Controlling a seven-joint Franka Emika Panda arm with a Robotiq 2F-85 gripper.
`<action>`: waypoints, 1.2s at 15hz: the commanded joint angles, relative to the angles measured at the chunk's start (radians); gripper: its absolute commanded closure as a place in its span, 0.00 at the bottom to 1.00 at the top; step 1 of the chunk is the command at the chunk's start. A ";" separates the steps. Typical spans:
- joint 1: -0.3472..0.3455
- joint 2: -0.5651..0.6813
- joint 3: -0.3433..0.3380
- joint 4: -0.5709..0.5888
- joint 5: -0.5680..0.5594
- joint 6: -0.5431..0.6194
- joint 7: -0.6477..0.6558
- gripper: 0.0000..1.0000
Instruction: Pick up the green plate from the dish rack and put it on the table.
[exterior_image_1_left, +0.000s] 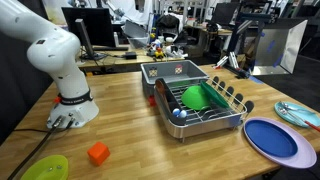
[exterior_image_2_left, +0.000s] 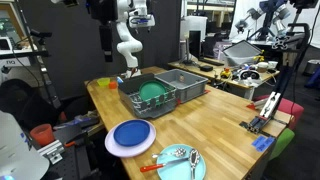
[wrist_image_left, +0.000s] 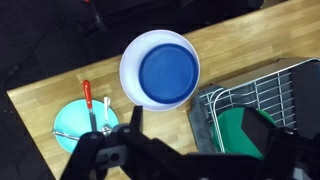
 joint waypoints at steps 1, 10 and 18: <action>-0.023 0.003 0.018 0.003 0.010 -0.004 -0.010 0.00; -0.007 0.018 0.037 0.016 0.009 0.016 -0.016 0.00; 0.137 0.109 0.181 0.050 0.044 0.242 -0.046 0.00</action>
